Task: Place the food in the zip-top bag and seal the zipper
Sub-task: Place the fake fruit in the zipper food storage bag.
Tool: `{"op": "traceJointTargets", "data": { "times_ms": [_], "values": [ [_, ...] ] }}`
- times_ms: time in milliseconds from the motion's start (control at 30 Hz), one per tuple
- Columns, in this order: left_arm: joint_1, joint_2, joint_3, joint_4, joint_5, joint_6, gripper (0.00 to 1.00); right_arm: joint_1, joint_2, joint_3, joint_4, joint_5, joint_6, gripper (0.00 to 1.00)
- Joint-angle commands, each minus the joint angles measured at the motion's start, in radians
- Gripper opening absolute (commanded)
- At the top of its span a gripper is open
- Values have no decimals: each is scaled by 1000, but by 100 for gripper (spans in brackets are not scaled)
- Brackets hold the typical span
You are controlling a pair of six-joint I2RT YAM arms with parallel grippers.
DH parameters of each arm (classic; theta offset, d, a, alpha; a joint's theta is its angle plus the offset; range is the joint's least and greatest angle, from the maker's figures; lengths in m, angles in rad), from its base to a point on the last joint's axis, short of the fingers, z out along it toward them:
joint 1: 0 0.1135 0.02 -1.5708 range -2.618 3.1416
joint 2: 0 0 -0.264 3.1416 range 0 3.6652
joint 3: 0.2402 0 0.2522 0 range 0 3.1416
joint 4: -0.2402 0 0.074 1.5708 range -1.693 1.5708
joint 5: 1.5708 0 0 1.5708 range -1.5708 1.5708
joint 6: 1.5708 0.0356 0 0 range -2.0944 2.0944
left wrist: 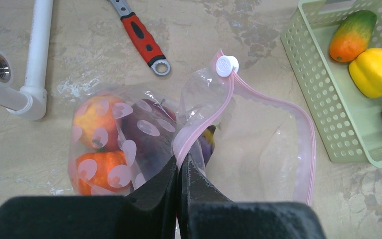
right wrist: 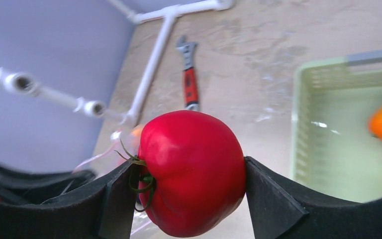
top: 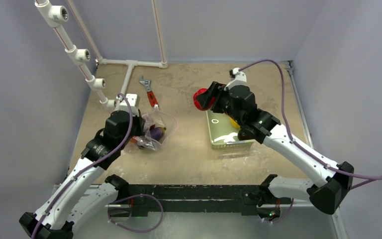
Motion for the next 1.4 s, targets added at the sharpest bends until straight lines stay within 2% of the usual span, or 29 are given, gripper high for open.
{"op": "traceJointTargets", "data": {
  "times_ms": [0, 367, 967, 1133, 1367],
  "values": [
    [3, -4, 0, 31, 1, -2, 0, 117, 33, 82, 85, -52, -53, 26],
    [3, -31, -3, 43, 30, 5, 0, 334, 247, 207, 137, -16, -24, 27],
    [5, -103, -15, 79, 75, 12, 0, 402, 502, 310, 106, 36, 11, 31],
    [5, -99, -14, 76, 75, 12, 0, 405, 577, 352, 103, 48, 15, 46],
    [5, -89, -13, 72, 69, 11, 0, 405, 646, 419, 92, 47, 25, 86]
  ]
}}
